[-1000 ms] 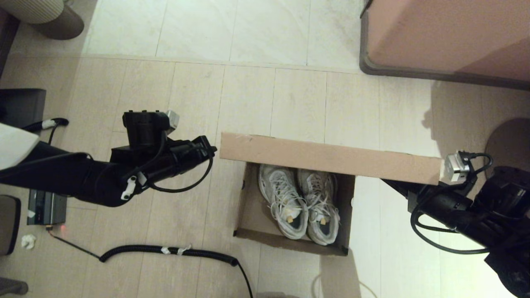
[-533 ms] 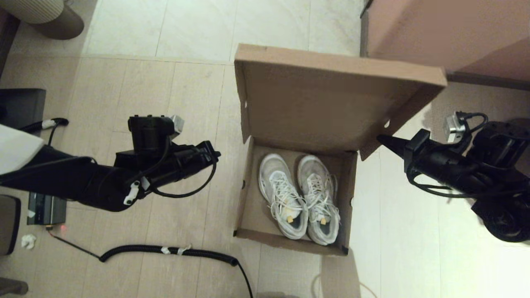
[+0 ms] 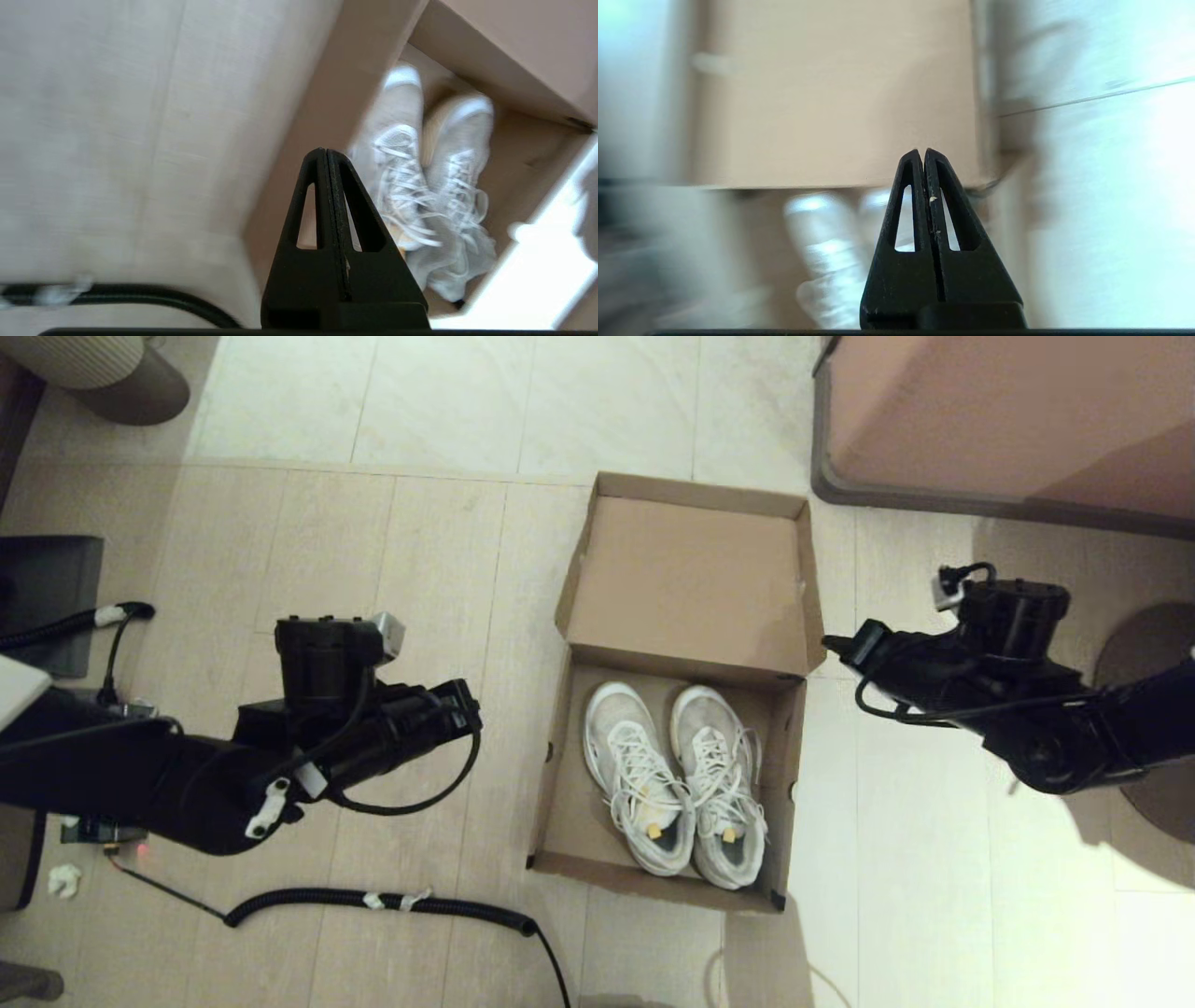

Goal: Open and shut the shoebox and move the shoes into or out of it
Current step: Open the shoe box, then put the shoes out of the shoe box

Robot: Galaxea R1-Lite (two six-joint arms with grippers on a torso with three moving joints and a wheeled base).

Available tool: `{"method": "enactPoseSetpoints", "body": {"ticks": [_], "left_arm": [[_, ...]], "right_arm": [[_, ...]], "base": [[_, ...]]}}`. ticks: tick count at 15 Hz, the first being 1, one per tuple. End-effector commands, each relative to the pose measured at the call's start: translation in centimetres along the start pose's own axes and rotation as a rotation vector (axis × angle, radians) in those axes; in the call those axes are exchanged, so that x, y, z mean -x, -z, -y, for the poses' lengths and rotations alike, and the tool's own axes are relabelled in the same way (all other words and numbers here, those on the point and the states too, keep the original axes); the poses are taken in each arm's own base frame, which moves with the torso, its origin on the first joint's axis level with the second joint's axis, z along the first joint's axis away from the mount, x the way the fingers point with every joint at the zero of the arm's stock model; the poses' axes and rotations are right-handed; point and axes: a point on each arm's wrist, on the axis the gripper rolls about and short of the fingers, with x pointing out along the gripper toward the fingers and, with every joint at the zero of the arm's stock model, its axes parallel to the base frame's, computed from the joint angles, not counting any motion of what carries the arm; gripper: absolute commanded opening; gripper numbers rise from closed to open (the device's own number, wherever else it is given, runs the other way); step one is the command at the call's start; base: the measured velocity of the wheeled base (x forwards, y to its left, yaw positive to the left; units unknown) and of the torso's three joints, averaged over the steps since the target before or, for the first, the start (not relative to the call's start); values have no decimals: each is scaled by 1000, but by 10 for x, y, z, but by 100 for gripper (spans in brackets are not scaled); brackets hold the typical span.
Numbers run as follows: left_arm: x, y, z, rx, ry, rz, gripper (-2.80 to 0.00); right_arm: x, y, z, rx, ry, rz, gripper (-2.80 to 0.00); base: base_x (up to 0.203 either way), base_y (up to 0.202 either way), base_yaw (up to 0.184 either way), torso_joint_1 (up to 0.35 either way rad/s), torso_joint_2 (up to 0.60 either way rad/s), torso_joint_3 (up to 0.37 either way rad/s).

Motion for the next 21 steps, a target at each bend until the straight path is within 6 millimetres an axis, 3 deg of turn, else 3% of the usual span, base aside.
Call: {"method": "enactPoseSetpoints", "body": {"ticks": [1,3,5,7,9,13,17,18,21], "left_arm": [[15,-6,1,-15,-4,36,-280],[37,-8,-2,-33,-8,63,-280],[61,-6,-4,-50,-13,73,-280],[83,-1,-9,-71,-40,79,-280],[101,1,-15,-71,-61,97,-280],[101,3,-35,-47,-127,96,-280],[100,3,-41,-43,-153,109,-280],[100,3,-42,-45,-155,108,-280],[101,0,-41,-67,-151,117,-280]], "right_arm": [[-19,23,-17,93,74,-1,-280],[-6,19,-46,114,45,-13,-280],[26,15,-70,139,62,-127,-280],[58,32,-86,220,95,-328,-280],[70,55,-98,292,105,-402,-280],[52,99,-96,370,175,-470,-280],[22,137,-87,379,152,-461,-280],[18,149,-83,383,155,-469,0],[30,168,-70,442,206,-515,0]], "base": [[0,0,0,0,0,0],[0,0,0,0,0,0],[0,0,0,0,0,0],[0,0,0,0,0,0],[0,0,0,0,0,0],[0,0,0,0,0,0],[0,0,0,0,0,0],[0,0,0,0,0,0],[0,0,0,0,0,0]]}}
